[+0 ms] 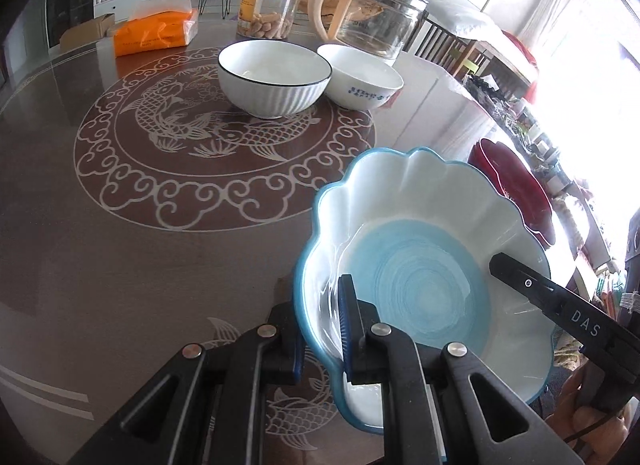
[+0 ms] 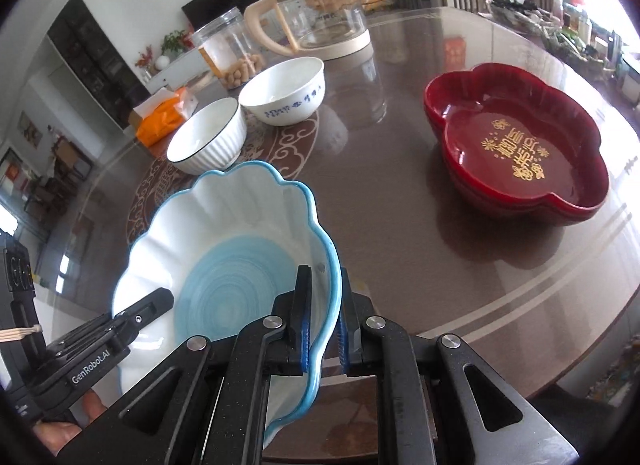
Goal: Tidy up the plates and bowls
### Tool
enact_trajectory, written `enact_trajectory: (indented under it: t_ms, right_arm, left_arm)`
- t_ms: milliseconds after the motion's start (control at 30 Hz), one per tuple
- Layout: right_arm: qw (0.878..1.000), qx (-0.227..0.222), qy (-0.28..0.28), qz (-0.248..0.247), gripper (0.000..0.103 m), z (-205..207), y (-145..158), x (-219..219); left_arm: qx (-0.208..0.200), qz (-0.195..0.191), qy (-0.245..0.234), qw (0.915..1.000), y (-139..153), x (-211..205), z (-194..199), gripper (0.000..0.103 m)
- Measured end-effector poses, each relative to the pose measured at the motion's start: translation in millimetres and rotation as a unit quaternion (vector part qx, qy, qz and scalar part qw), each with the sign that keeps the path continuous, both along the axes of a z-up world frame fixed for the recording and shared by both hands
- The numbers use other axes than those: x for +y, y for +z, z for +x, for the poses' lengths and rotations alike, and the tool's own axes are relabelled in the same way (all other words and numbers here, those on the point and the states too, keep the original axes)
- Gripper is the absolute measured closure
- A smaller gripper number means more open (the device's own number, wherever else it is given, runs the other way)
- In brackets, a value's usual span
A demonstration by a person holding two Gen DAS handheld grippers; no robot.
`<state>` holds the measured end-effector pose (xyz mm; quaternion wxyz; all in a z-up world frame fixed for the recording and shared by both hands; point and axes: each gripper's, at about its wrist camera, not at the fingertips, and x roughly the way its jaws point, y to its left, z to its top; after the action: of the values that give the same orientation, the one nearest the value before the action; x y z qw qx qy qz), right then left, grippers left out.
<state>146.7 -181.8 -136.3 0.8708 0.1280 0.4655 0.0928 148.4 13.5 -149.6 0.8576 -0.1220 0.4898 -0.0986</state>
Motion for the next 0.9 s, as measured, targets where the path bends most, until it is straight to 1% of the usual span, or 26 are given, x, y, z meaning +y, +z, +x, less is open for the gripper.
enact_trajectory:
  t_ms: [100, 200, 300, 467, 533, 600, 667, 700, 733, 767, 800, 833, 867, 900]
  right_arm:
    - [1.0, 0.006, -0.018, -0.002, 0.09, -0.9, -6.6, -16.7]
    - [1.0, 0.012, -0.024, -0.001, 0.09, 6.1, -16.7, -25.4]
    - [1.0, 0.018, -0.023, 0.005, 0.09, 12.4, -25.4, -29.8]
    - [1.0, 0.019, -0.023, 0.011, 0.09, 21.9, -27.9, -28.6]
    - [0.999, 0.031, -0.025, 0.021, 0.089, 25.6, -33.1, -31.8]
    - [0.998, 0.037, -0.027, 0.029, 0.088, 26.2, -35.5, -34.7]
    - [0.999, 0.035, -0.025, 0.023, 0.088, 24.7, -33.6, -34.1]
    - [0.999, 0.033, -0.026, 0.018, 0.084, 23.7, -32.4, -33.3]
    - [0.999, 0.028, -0.029, 0.01, 0.083, 22.1, -30.7, -33.0]
    - [0.999, 0.022, -0.034, 0.002, 0.079, 20.1, -28.6, -33.3]
    - [0.999, 0.015, -0.04, -0.005, 0.063, 17.3, -26.0, -34.1]
    - [0.999, 0.004, -0.047, -0.01, 0.052, 13.7, -22.8, -35.3]
    - [0.998, -0.01, -0.055, -0.015, 0.038, 9.2, -18.5, -37.7]
    - [0.997, -0.025, -0.063, -0.024, 0.036, 4.1, -13.9, -38.9]
  left_arm:
    - [0.003, 0.002, -0.004, 1.0, -5.0, -14.5, 3.6, 0.09]
    - [0.002, 0.011, -0.001, 0.9999, -9.6, -22.8, 6.6, 0.089]
    - [0.002, 0.017, 0.003, 0.9998, -14.5, -24.4, 10.4, 0.089]
    - [-0.005, 0.029, -0.001, 0.9996, -19.5, -27.8, 10.4, 0.089]
    - [-0.007, 0.033, -0.006, 0.9994, -19.9, -29.3, 9.8, 0.089]
    - [-0.01, 0.034, -0.009, 0.9993, -20.1, -29.4, 9.4, 0.089]
    - [-0.012, 0.026, -0.009, 0.9996, -20.4, -26.8, 10.4, 0.089]
    - [-0.013, 0.02, -0.011, 0.9997, -20.5, -25.0, 10.5, 0.089]
    - [-0.012, 0.016, -0.012, 0.9997, -20.3, -22.4, 10.7, 0.086]
    - [-0.011, 0.017, -0.009, 0.9997, -19.7, -19.8, 10.3, 0.08]
    - [-0.012, 0.017, -0.004, 0.9998, -18.7, -16.2, 9.3, 0.077]
    - [-0.014, 0.016, 0.005, 0.9998, -17.2, -11.3, 7.7, 0.067]
    - [-0.019, 0.017, 0.02, 0.9995, -14.8, -5.2, 5.2, 0.057]
    - [-0.028, 0.019, 0.041, 0.9986, -10.7, 2.4, 1.5, 0.052]
